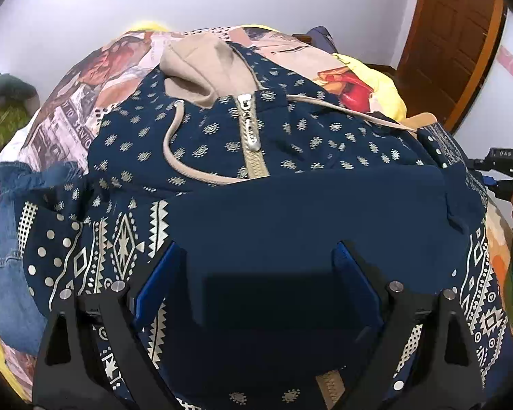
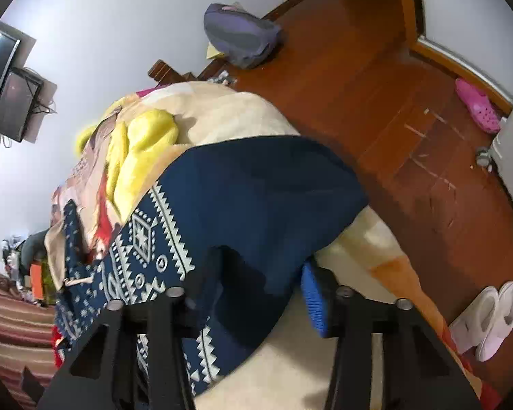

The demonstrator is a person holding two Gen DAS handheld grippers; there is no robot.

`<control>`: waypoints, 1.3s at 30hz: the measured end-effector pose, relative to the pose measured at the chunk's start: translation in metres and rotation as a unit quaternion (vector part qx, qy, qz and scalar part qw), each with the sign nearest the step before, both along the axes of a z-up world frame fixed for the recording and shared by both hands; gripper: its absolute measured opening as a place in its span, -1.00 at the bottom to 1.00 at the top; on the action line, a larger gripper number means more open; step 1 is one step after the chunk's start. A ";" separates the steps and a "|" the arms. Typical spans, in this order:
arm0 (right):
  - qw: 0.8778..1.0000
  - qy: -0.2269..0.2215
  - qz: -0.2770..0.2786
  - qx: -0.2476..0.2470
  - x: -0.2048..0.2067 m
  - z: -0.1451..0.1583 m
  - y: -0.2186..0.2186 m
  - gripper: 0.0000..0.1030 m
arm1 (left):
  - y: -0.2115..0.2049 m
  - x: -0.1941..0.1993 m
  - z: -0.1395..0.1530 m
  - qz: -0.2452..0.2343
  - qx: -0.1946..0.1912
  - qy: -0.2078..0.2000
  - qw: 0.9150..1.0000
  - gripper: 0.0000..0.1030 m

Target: Fold large clothes

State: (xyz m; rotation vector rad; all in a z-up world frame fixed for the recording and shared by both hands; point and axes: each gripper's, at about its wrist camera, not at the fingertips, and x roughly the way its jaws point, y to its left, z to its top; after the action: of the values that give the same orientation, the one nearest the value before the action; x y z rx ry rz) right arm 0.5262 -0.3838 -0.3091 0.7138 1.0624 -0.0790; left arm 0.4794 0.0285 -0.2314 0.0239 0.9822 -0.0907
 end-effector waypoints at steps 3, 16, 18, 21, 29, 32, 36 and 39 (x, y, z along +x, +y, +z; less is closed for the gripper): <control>1.000 -0.008 0.002 -0.028 0.002 0.007 0.003 -0.72 | 0.005 -0.003 0.003 0.005 0.001 -0.002 1.000 0.78; 0.988 -0.131 0.076 -0.029 -0.019 0.125 0.052 -0.88 | 0.035 -0.030 0.051 0.029 -0.003 -0.043 0.999 0.78; 0.984 -0.151 0.092 -0.034 -0.025 0.145 0.070 -0.88 | 0.039 -0.035 0.060 0.032 -0.003 -0.050 0.998 0.78; 0.977 -0.172 0.122 -0.045 -0.035 0.171 0.102 -0.88 | 0.043 -0.043 0.071 0.034 0.000 -0.060 0.998 0.78; 0.965 -0.141 0.216 -0.050 -0.054 0.151 0.199 -0.88 | 0.057 -0.066 0.084 0.040 -0.006 -0.063 0.997 0.78; 0.963 -0.108 0.241 -0.056 -0.060 0.122 0.229 -0.88 | 0.060 -0.075 0.085 0.038 -0.003 -0.061 0.997 0.78; 0.957 -0.071 0.264 -0.099 -0.067 0.085 0.259 -0.87 | 0.061 -0.087 0.082 0.030 0.006 -0.057 0.998 0.78; 0.950 -0.048 0.270 -0.147 -0.077 0.063 0.267 -0.87 | 0.061 -0.094 0.078 0.024 0.011 -0.053 0.998 0.78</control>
State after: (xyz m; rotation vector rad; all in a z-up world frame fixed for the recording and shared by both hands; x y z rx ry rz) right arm 0.4493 -0.1165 -0.2458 0.1396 1.0903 0.2629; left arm 0.3850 0.0891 -0.1531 0.0257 0.8766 -0.0350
